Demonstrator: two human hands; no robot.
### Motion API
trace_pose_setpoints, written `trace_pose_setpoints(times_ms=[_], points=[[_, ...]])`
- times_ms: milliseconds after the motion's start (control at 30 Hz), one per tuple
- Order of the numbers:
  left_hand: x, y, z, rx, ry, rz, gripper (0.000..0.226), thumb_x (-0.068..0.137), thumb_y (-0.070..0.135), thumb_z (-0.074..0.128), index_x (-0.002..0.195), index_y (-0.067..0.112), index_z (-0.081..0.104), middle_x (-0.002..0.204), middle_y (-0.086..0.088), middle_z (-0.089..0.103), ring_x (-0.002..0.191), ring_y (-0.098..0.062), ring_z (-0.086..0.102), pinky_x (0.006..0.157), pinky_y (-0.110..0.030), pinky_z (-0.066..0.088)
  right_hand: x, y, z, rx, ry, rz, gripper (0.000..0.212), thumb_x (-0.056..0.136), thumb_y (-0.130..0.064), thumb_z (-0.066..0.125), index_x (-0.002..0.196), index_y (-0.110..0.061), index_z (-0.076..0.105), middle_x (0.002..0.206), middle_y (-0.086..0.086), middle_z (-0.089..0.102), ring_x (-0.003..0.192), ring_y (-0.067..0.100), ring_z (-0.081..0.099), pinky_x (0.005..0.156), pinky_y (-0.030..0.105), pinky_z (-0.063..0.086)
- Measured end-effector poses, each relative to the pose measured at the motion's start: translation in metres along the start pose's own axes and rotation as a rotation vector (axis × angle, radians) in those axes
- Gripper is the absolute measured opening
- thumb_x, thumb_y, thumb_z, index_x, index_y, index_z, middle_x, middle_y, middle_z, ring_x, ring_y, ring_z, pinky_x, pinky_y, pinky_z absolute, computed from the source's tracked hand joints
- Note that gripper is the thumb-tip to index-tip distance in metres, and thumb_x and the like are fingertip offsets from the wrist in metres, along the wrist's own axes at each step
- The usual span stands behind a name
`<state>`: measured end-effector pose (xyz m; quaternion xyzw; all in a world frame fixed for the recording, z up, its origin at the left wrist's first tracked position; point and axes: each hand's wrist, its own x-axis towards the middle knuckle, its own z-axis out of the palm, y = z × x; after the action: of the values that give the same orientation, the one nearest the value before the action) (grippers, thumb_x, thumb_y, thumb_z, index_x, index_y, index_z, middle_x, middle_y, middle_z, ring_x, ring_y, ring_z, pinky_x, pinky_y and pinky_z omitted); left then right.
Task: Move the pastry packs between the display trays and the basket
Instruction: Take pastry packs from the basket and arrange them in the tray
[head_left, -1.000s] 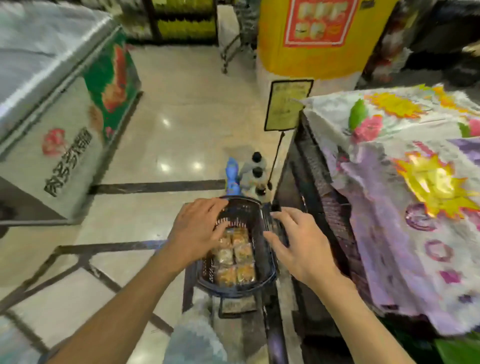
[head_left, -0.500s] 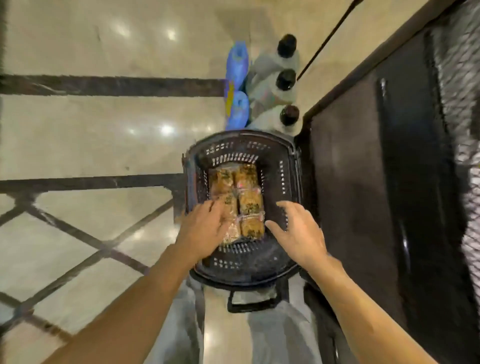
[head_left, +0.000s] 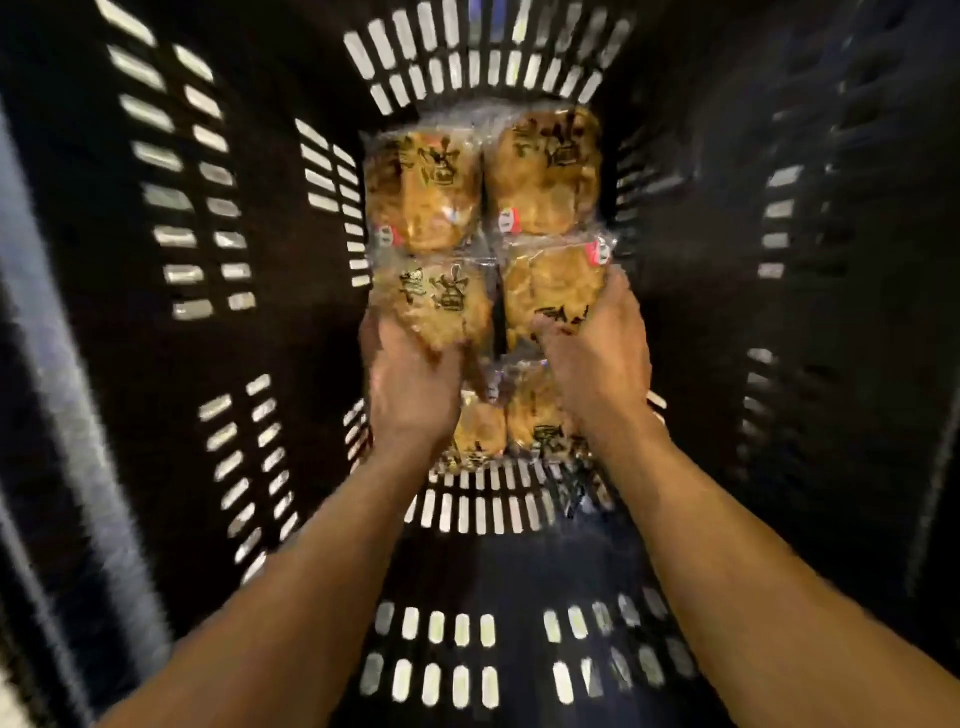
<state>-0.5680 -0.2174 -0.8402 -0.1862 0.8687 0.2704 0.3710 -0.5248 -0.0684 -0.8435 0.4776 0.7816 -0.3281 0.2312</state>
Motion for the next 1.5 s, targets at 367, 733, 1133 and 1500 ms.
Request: trace_pose_setpoints(times_ms=[367,733,1133,1500], points=[[0.006,0.011,0.000,-0.180,0.119,-0.063,0.049,0.084,0.030,0.081,0.119,0.026,0.046,0.122,0.009,0.042,0.103,-0.006,0.043,0.076,-0.008,0.038,0.001,-0.013,0.005,0.272,0.051,0.147,0.062,0.088,-0.035,0.076,0.140,-0.023,0.046,0.129,-0.002,0.042,0.105,0.014,0.047,0.092,0.028,0.032],[-0.059,0.074,-0.085,-0.347,-0.033,0.141,0.032,0.087,0.019,0.078,0.100,0.036,0.054,0.104,0.007,0.070,0.097,-0.014,0.070,0.087,-0.046,0.060,-0.068,-0.042,-0.089,0.671,-0.044,0.076,0.035,0.091,-0.013,0.072,0.109,-0.030,0.047,0.103,-0.008,0.063,0.098,0.009,0.062,0.087,0.033,0.052],[-0.395,0.260,-0.364,-0.517,-0.109,0.659,0.030,0.094,0.000,0.062,0.104,0.028,0.062,0.090,0.022,0.073,0.088,0.000,0.069,0.072,-0.012,0.050,-0.344,-0.135,-0.455,1.175,-0.078,-0.323,0.051,0.081,0.012,0.054,0.128,-0.007,0.059,0.106,0.010,0.070,0.095,0.029,0.068,0.065,0.039,0.058],[-0.655,0.285,-0.417,-0.641,-0.664,0.959,0.042,0.088,-0.001,0.069,0.127,0.006,0.058,0.120,-0.020,0.070,0.108,-0.033,0.068,0.088,-0.039,0.059,-0.649,-0.056,-0.573,1.533,0.397,-0.530,0.050,0.080,0.007,0.054,0.127,-0.007,0.058,0.099,0.006,0.071,0.079,0.019,0.068,0.070,0.041,0.057]])
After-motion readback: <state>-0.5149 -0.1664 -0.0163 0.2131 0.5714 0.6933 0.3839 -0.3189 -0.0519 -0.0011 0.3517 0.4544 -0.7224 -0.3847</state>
